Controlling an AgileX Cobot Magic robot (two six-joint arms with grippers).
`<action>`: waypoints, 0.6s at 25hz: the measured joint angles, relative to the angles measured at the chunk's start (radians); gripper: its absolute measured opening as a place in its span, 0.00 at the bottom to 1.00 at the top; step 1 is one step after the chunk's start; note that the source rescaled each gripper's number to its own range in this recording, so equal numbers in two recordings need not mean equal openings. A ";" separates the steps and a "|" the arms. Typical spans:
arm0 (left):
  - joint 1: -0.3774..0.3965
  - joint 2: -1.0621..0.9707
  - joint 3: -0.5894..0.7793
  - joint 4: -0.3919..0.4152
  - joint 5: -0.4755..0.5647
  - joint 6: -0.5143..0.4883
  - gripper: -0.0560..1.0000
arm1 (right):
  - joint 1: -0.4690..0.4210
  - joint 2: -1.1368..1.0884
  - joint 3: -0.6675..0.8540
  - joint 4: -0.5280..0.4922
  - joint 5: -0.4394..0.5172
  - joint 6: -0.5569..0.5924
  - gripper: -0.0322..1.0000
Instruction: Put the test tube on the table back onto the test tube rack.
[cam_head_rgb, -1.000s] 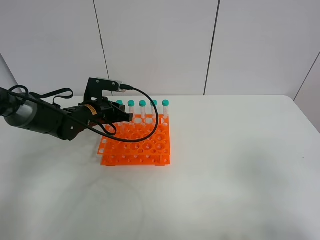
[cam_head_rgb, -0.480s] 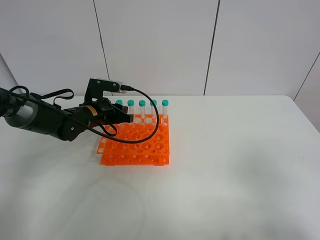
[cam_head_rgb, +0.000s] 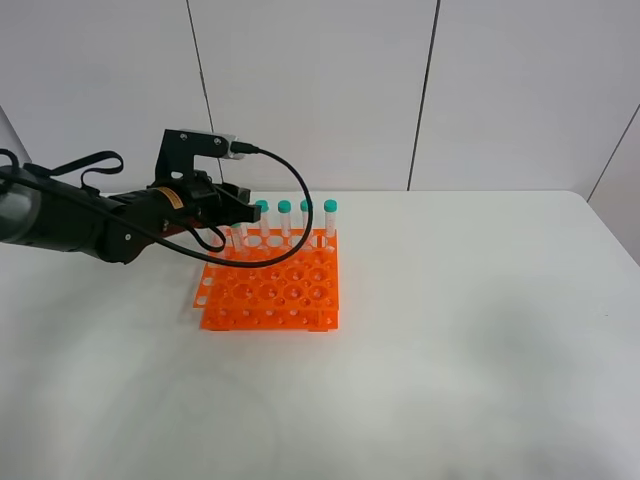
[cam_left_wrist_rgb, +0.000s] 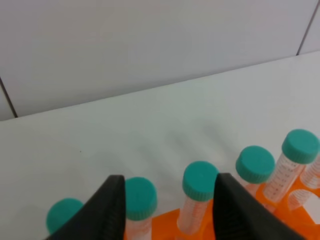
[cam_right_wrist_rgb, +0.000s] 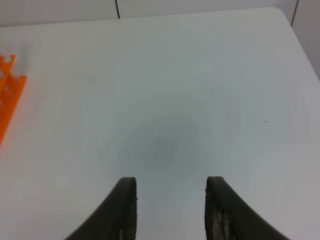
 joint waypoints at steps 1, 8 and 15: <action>0.000 -0.018 0.000 0.000 0.022 0.000 0.39 | 0.000 0.000 0.000 0.000 0.000 0.000 0.41; 0.000 -0.196 0.000 0.003 0.172 -0.006 0.39 | 0.000 0.000 0.000 0.000 0.000 0.000 0.41; 0.013 -0.404 -0.004 0.003 0.349 -0.003 0.39 | 0.000 0.000 0.000 0.000 0.000 0.000 0.41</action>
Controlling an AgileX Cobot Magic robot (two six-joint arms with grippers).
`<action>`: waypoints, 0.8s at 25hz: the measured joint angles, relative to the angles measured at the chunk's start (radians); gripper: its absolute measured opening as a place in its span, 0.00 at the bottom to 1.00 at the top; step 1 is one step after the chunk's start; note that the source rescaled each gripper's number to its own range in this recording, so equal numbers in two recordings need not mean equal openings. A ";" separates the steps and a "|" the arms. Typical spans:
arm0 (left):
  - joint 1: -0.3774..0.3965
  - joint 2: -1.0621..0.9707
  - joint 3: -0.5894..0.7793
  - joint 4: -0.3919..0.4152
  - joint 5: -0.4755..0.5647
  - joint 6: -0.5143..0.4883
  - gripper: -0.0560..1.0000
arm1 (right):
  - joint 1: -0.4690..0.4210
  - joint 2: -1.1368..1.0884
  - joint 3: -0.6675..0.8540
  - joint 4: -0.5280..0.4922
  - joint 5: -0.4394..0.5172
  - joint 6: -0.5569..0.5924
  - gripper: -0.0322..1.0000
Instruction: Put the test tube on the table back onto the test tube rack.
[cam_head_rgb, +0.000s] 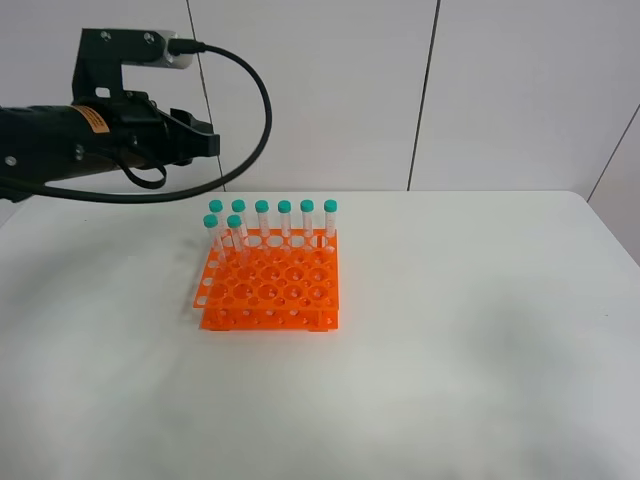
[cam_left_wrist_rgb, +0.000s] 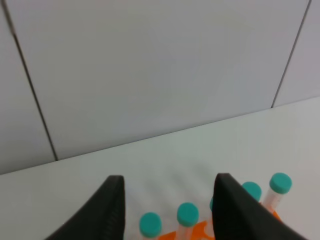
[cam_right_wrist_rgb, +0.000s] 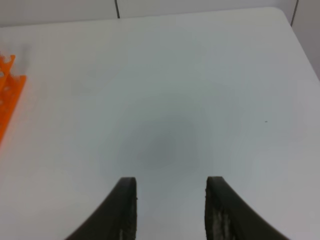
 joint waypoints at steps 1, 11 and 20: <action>0.009 -0.024 -0.001 0.000 0.025 0.004 0.39 | 0.000 0.000 0.000 0.000 0.000 0.000 0.41; 0.242 -0.072 -0.006 0.015 0.158 0.008 0.39 | 0.000 0.000 0.000 0.000 0.000 0.000 0.41; 0.434 -0.072 -0.006 0.018 0.206 0.008 0.39 | 0.000 0.000 0.000 0.000 0.000 0.000 0.41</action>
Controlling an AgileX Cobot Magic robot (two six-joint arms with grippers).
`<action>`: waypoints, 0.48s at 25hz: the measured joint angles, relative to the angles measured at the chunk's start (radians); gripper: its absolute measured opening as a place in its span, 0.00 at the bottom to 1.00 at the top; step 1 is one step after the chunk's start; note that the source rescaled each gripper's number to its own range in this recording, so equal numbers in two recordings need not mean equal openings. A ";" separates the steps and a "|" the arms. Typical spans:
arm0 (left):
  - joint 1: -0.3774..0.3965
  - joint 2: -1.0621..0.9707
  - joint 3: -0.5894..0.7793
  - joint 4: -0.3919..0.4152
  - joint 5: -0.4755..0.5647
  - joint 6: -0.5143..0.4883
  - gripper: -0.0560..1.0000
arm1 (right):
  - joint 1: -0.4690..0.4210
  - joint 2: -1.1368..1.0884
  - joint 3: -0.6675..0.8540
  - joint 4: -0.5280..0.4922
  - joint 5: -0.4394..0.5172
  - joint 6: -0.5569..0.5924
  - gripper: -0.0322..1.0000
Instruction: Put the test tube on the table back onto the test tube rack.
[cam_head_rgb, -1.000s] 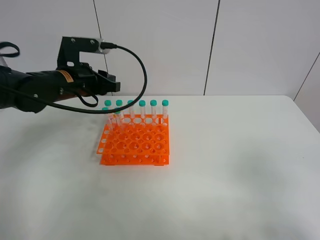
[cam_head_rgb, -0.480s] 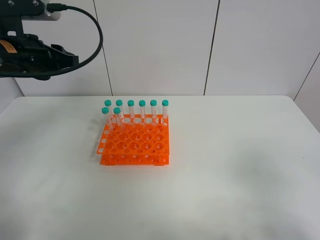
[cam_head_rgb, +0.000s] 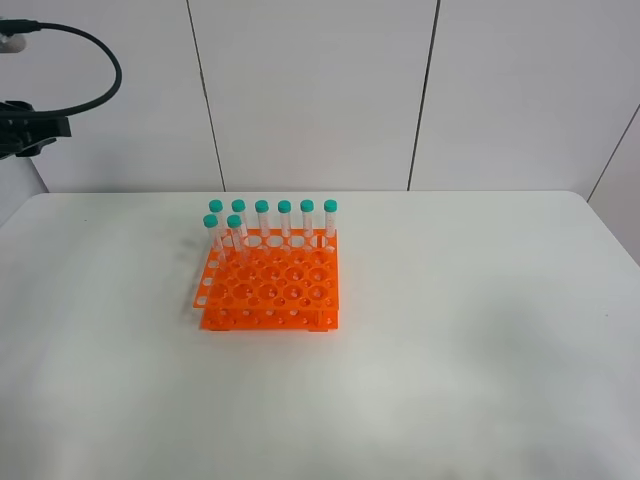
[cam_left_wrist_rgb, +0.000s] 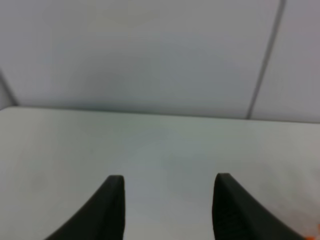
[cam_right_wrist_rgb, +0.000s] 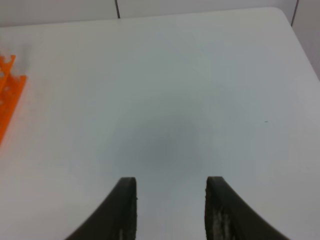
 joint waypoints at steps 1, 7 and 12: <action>0.009 0.000 0.000 0.000 0.009 0.000 0.39 | 0.000 0.000 0.000 0.000 0.000 0.000 0.41; 0.020 0.000 0.000 0.000 0.081 -0.002 0.39 | 0.000 0.000 0.000 0.000 0.000 0.000 0.41; 0.008 -0.001 0.000 0.000 0.262 -0.007 0.39 | 0.000 0.000 0.000 0.000 0.000 0.000 0.41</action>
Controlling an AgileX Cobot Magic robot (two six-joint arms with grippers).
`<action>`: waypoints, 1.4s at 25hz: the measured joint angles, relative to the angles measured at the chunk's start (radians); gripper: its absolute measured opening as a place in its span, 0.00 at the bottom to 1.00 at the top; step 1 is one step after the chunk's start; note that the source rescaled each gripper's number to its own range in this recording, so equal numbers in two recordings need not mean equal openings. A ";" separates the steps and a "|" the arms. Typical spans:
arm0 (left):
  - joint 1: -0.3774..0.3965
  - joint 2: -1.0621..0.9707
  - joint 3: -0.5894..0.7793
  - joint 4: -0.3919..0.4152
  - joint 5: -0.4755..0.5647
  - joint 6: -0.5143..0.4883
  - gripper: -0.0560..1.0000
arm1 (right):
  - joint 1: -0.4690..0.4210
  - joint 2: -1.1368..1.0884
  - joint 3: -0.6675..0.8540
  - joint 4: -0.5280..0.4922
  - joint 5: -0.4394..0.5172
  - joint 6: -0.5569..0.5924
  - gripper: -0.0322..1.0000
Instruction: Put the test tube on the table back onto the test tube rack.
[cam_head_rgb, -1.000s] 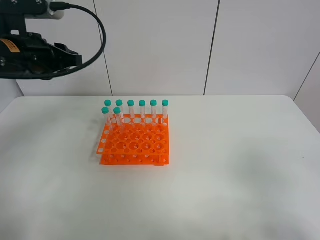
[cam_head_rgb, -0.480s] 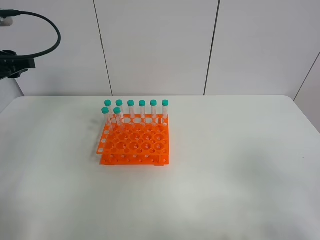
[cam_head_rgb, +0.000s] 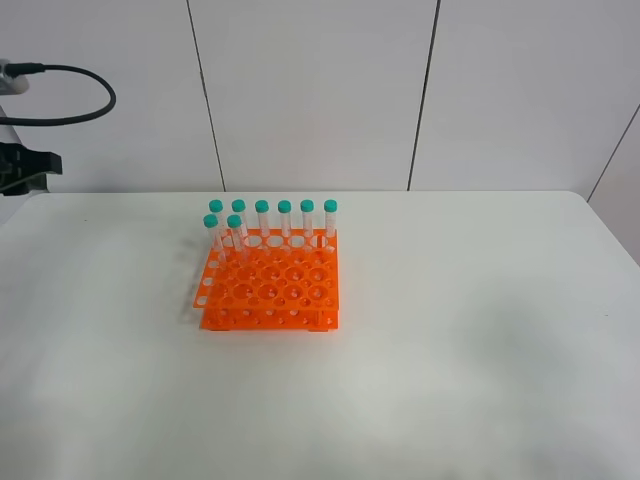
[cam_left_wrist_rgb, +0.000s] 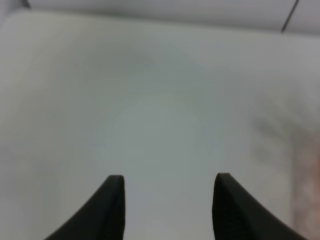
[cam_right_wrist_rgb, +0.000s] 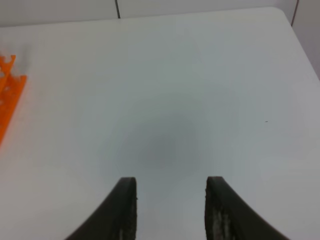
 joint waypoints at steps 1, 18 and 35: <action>-0.011 -0.005 0.000 0.000 0.031 0.000 0.39 | 0.000 0.000 0.000 0.001 0.000 0.000 0.41; -0.093 -0.279 0.000 -0.010 0.436 0.002 0.39 | 0.000 0.000 0.000 0.003 0.000 0.000 0.41; -0.093 -0.820 0.154 -0.146 0.705 0.021 0.39 | 0.000 0.000 0.000 0.003 0.000 0.000 0.41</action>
